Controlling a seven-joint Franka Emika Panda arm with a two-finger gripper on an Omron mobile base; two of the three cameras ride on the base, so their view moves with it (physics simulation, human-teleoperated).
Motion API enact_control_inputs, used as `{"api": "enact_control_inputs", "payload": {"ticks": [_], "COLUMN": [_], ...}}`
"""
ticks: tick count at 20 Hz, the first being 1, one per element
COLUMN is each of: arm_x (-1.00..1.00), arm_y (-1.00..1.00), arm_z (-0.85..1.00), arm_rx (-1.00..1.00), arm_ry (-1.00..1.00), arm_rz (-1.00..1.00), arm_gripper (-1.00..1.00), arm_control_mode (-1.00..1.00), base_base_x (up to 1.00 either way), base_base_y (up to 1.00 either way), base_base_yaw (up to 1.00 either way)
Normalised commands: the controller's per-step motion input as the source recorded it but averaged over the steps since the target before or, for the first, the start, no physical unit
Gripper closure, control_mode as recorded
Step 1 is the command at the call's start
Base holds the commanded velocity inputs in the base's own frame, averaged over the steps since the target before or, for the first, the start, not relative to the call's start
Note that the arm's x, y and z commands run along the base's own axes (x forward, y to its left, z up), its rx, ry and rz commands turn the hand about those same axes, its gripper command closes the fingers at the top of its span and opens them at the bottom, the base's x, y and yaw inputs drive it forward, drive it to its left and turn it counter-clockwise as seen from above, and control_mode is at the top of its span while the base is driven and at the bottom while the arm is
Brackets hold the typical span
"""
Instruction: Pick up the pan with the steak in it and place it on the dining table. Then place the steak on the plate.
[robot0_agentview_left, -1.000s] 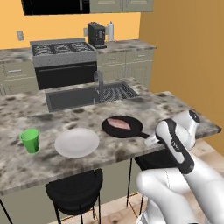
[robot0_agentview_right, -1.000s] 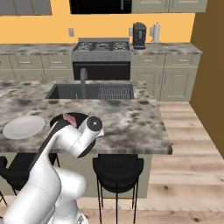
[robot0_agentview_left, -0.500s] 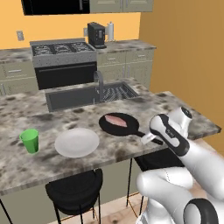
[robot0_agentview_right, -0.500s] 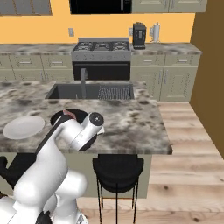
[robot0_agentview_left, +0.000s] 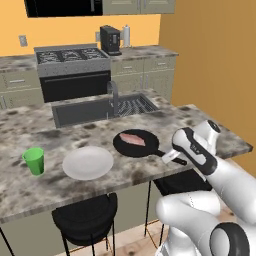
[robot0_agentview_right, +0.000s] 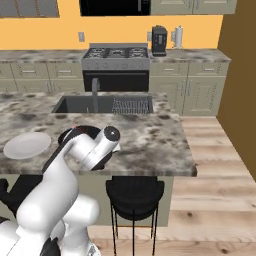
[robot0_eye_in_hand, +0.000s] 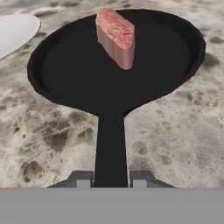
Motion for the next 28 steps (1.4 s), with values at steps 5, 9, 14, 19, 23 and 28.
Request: {"api": "enact_control_inputs", "payload": {"ticks": [5, 9, 14, 19, 23, 28], "arm_x": [-0.11, 0.00, 0.00, -0.13, -0.48, -0.67], "arm_y": [0.00, 0.00, 0.00, 0.00, 0.00, 0.00], "arm_z": [0.05, 0.29, 0.52, 0.50, 0.38, 0.28], "arm_rx": [0.00, 0.00, 0.00, 0.00, 0.00, 0.00], "arm_ry": [0.00, 0.00, 0.00, 0.02, 0.02, 0.00], "arm_rz": [0.00, -0.02, -0.04, -0.07, -0.06, -0.01], "arm_gripper": [-1.00, -1.00, -1.00, -1.00, -1.00, -1.00], "arm_control_mode": [-1.00, -1.00, -1.00, -1.00, -1.00, -1.00], "base_base_x": [0.00, 0.00, 0.00, 0.00, 0.00, 0.00], "base_base_y": [0.00, 0.00, 0.00, 0.00, 0.00, 0.00], "base_base_yaw": [0.00, 0.00, 0.00, 0.00, 0.00, 0.00]}}
